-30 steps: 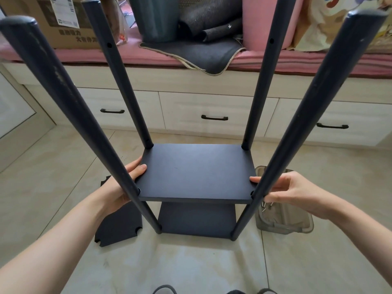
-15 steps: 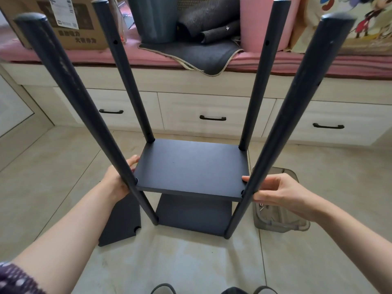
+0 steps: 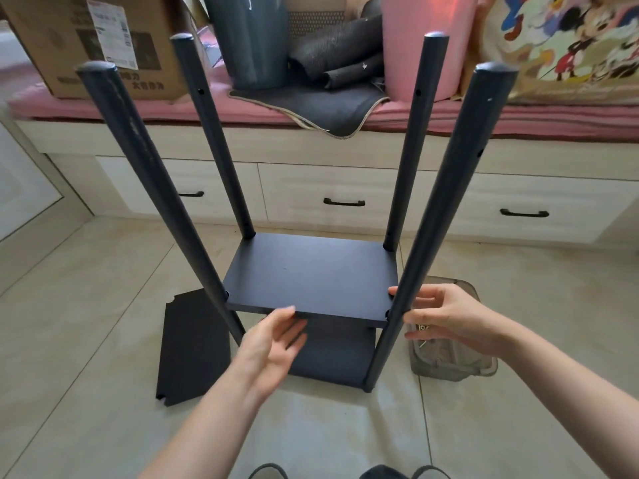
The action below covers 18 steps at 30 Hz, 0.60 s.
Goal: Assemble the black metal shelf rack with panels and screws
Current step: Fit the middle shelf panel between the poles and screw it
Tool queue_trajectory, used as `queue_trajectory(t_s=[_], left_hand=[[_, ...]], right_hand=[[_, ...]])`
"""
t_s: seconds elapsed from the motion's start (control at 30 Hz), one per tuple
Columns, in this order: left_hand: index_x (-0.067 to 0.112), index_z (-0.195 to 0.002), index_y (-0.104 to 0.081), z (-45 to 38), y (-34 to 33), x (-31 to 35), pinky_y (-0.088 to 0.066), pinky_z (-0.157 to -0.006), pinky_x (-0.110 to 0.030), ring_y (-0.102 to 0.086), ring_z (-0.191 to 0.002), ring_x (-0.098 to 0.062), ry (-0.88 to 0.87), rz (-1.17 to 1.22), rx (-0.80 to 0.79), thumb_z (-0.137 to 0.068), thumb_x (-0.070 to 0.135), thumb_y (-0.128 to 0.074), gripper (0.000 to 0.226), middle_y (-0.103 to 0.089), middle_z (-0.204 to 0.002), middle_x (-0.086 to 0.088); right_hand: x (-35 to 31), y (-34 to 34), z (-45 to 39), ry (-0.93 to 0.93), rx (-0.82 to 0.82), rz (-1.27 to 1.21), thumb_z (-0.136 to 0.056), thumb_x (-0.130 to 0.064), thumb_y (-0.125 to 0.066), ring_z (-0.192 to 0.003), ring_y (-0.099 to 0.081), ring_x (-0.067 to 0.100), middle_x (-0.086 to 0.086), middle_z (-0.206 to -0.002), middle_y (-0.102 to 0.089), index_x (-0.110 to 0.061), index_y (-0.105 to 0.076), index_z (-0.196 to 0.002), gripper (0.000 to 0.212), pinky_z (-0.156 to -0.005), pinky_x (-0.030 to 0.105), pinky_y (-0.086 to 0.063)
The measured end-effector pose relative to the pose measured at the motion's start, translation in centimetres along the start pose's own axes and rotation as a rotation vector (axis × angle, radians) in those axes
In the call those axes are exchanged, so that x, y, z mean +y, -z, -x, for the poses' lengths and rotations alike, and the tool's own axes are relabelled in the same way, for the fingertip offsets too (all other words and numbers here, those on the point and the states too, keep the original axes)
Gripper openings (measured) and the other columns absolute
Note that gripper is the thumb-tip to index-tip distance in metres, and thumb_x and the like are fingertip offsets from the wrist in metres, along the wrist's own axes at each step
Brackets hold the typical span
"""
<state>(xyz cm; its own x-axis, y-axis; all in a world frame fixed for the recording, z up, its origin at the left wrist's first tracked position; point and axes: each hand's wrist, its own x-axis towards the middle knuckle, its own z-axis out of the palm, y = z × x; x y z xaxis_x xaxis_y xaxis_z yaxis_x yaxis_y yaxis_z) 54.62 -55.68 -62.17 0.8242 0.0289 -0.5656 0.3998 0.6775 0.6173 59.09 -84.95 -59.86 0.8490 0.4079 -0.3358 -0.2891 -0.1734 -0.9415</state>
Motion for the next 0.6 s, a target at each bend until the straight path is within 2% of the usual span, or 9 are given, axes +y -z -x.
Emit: queue_trajectory(t_s=[0.1, 0.17, 0.3, 0.47, 0.6], left_hand=[[0.006, -0.104, -0.068, -1.1, -2.6, -0.2, -0.052, -0.095, -0.039, -0.074, -0.094, -0.026, 0.008, 0.196, -0.085, -0.09, 0.005, -0.064, 0.015, -0.076, -0.104, -0.012], [0.003, -0.107, -0.067, -1.9, -3.5, -0.7, -0.055, -0.084, -0.037, -0.075, -0.088, -0.026, -0.017, 0.256, -0.074, -0.093, 0.004, -0.061, 0.015, -0.076, -0.104, -0.014], [0.001, -0.114, -0.065, -2.8, -3.6, -1.3, -0.062, -0.069, -0.034, -0.076, -0.089, -0.026, -0.046, 0.312, -0.068, -0.094, 0.002, -0.059, 0.021, -0.075, -0.108, -0.015], [0.001, -0.107, -0.067, -2.7, -3.4, -1.4, -0.063, -0.067, -0.035, -0.076, -0.086, -0.026, -0.055, 0.311, -0.07, -0.092, -0.001, -0.059, 0.017, -0.075, -0.104, -0.015], [0.001, -0.11, -0.067, -2.3, -3.4, -1.4, -0.063, -0.071, -0.036, -0.075, -0.092, -0.027, -0.086, 0.276, -0.074, -0.078, -0.001, -0.068, 0.032, -0.074, -0.11, -0.016]], right_hand=[[-0.2, 0.1, -0.1, -0.001, -0.012, 0.005, -0.073, -0.026, -0.085, -0.112, -0.068, 0.018, -0.007, -0.123, -0.069, -0.034, -0.072, -0.115, 0.045, -0.083, 0.034, -0.059], [-0.2, 0.2, -0.1, 0.001, -0.02, 0.016, -0.074, -0.026, -0.085, -0.111, -0.068, 0.018, -0.007, -0.124, -0.069, -0.035, -0.071, -0.116, 0.045, -0.083, 0.033, -0.059], [-0.3, 0.4, 0.0, 0.017, -0.024, 0.055, -0.076, -0.025, -0.083, -0.11, -0.068, 0.017, -0.009, -0.123, -0.069, -0.037, -0.071, -0.116, 0.043, -0.082, 0.03, -0.058], [-0.9, 0.5, 0.2, 0.019, -0.016, 0.078, -0.073, -0.023, -0.083, -0.106, -0.07, 0.016, -0.007, -0.119, -0.071, -0.038, -0.071, -0.114, 0.045, -0.08, 0.027, -0.058], [-1.2, 0.7, 0.3, 0.009, -0.032, 0.057, -0.078, -0.014, -0.081, -0.109, -0.068, 0.017, -0.008, -0.12, -0.07, -0.035, -0.073, -0.113, 0.042, -0.084, 0.032, -0.058]])
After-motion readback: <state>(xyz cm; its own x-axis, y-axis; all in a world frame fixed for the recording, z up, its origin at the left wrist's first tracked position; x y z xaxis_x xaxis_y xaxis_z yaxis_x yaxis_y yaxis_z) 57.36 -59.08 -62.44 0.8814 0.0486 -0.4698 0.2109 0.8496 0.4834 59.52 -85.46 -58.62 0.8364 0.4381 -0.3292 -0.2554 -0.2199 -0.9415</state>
